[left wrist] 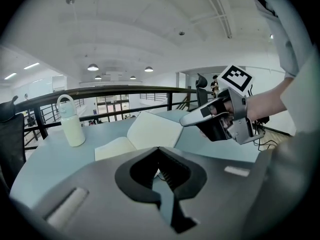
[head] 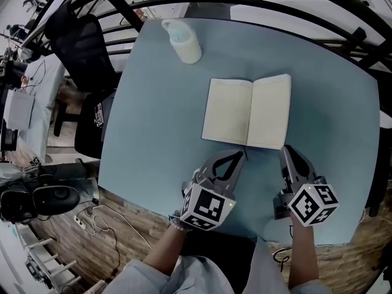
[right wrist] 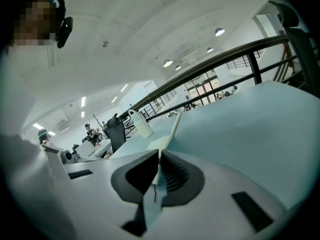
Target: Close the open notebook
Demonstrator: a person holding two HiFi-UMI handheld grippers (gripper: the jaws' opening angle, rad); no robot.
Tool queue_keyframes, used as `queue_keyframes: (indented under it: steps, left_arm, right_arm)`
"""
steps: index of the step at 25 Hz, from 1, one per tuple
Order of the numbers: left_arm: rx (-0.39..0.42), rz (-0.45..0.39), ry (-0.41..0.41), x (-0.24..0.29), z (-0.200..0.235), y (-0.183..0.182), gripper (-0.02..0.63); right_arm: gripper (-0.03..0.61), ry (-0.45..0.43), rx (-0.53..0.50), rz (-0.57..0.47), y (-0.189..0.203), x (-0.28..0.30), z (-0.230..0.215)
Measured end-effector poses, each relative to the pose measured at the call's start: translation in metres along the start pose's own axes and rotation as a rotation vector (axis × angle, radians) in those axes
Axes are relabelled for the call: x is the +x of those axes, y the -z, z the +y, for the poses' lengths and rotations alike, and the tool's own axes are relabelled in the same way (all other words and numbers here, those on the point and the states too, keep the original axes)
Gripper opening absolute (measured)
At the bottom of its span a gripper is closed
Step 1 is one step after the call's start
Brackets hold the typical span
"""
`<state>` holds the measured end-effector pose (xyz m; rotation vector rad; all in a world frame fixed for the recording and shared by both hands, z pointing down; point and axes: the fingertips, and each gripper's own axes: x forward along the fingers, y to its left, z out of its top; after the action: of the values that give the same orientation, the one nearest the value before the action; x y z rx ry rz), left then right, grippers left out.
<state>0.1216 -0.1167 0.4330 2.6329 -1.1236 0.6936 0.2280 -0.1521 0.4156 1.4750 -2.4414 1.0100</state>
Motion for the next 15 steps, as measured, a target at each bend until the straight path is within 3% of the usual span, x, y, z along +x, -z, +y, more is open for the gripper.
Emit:
queue_keyframes:
  steps: [15]
  left_arm:
    - [-0.048,-0.048,-0.081,-0.044,0.029,-0.001,0.005]
  right_arm:
    - [0.012,-0.081,-0.078,0.007,-0.007,0.021,0.055]
